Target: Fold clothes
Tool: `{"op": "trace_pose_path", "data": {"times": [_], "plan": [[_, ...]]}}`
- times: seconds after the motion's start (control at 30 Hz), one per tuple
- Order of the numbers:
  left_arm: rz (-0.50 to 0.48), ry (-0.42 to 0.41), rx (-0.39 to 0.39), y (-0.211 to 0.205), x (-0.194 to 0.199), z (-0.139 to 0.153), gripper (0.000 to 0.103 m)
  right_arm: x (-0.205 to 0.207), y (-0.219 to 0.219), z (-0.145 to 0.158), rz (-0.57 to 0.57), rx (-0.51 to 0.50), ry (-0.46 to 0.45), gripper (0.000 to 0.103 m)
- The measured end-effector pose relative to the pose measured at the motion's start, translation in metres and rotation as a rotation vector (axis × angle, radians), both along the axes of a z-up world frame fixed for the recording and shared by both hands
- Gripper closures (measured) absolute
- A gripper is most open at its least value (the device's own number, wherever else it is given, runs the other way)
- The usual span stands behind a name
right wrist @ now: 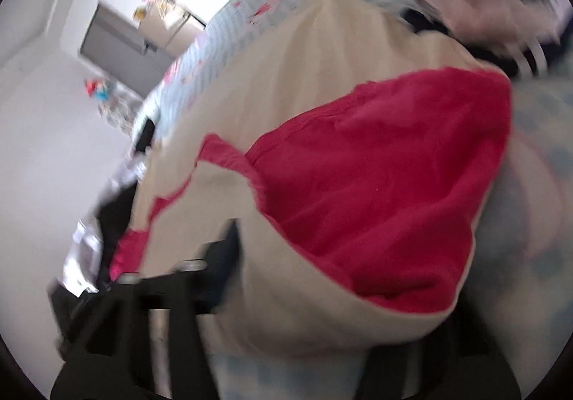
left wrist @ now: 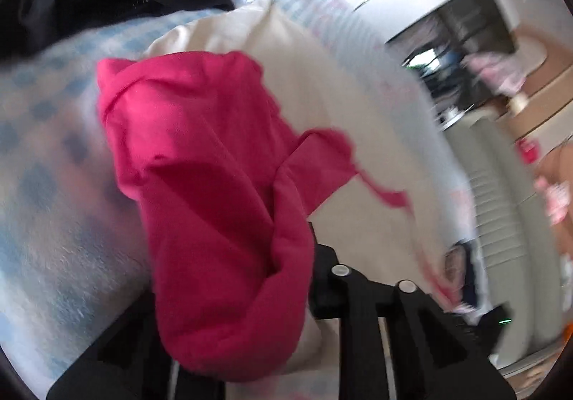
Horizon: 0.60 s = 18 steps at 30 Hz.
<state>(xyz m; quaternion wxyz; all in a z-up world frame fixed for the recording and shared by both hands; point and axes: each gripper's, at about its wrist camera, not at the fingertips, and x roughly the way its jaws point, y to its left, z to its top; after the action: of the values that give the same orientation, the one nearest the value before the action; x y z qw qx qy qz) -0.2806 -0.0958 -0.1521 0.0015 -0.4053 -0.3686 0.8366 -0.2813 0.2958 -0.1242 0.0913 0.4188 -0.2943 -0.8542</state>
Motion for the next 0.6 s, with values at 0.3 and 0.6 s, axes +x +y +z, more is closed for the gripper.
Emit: {"op": "trace_pose_path", "data": {"times": [0.3, 0.6], "plan": [[-0.101, 0.091, 0.002, 0.012, 0.063, 0.066, 0.094, 0.052, -0.022, 0.081, 0.054, 0.28, 0.151, 0.092], [-0.134, 0.035, 0.072, 0.014, 0.136, 0.032, 0.093, 0.125, 0.013, 0.045, 0.052, 0.199, 0.045, 0.089]]}}
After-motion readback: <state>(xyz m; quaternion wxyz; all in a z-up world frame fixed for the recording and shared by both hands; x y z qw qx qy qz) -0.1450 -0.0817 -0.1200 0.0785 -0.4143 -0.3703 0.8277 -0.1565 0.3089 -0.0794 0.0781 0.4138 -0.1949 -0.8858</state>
